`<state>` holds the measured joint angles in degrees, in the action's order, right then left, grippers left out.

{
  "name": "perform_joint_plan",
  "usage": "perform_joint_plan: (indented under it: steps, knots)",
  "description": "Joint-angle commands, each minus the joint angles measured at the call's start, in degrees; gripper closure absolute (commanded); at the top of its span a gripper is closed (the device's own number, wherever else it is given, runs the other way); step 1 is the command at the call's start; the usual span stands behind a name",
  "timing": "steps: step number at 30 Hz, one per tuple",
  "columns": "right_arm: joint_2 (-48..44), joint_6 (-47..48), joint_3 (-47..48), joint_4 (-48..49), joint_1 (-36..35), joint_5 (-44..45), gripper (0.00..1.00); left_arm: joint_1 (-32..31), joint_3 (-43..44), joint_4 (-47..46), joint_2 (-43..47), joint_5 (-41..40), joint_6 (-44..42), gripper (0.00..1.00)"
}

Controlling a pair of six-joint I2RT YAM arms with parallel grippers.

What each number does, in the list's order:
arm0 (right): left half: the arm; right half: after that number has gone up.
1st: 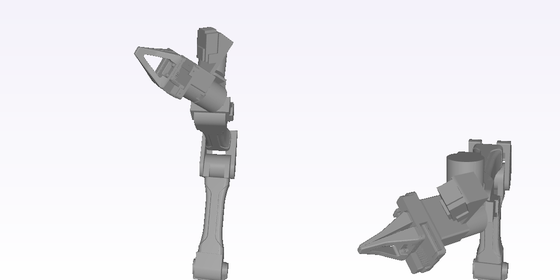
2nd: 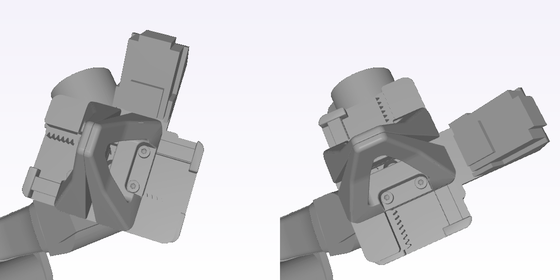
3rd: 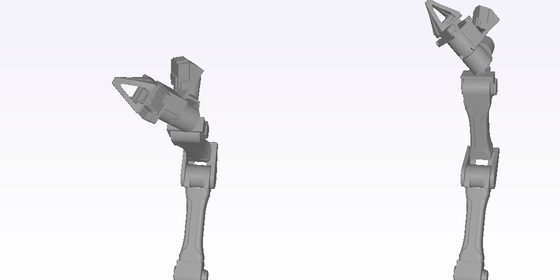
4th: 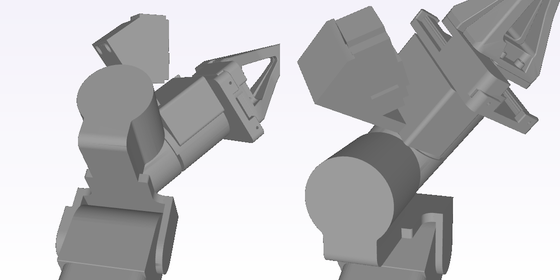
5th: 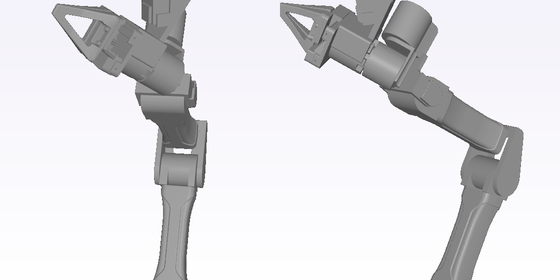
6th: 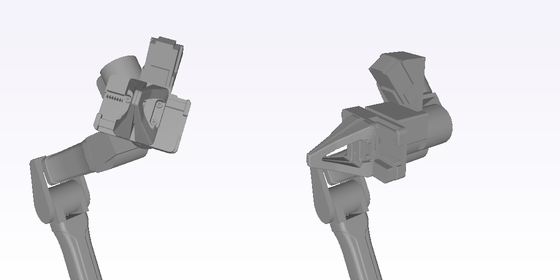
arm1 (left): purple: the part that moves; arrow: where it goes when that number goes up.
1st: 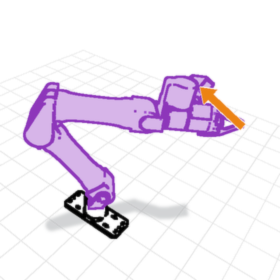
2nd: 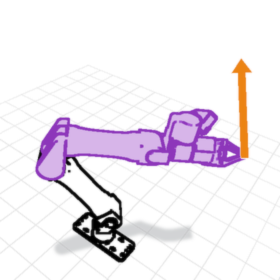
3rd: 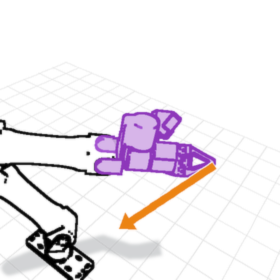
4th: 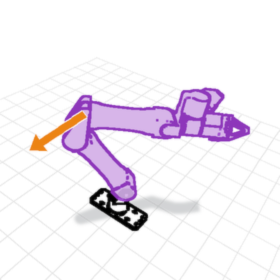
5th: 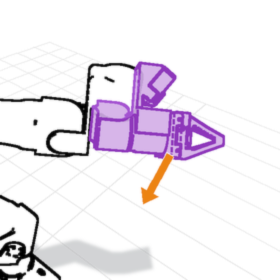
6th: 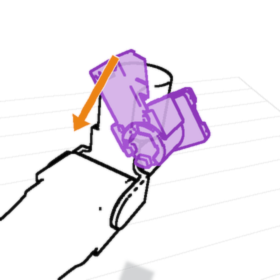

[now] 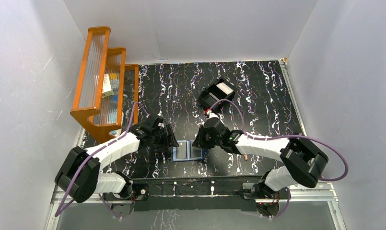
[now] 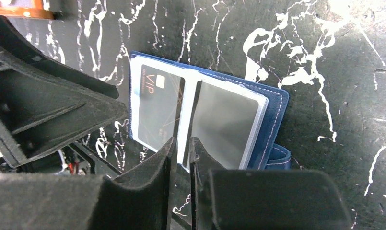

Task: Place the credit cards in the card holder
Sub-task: Turn over the card slot in the card holder.

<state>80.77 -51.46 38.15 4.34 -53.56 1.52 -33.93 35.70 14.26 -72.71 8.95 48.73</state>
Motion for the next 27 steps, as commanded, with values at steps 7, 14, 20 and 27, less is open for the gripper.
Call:
perform_joint_plan:
  steps: [7,14,20,27]
  knots:
    - [4.2,2.0,0.4,-0.8,-0.2,2.3,0.79,1.0,-4.3,-9.9,-2.7,11.2,0.1,0.38]
    - [5.1,1.0,-2.0,0.9,-0.2,2.2,0.8,0.9,-7.0,-21.0,-0.3,19.0,4.6,0.46]
    - [5.2,0.9,-2.2,1.2,-0.2,2.5,0.8,1.0,-9.8,-26.2,1.8,19.5,6.7,0.54]
    - [5.1,0.5,-2.8,1.8,-0.2,2.4,0.79,0.9,-11.6,-32.6,-0.5,22.1,7.9,0.59]
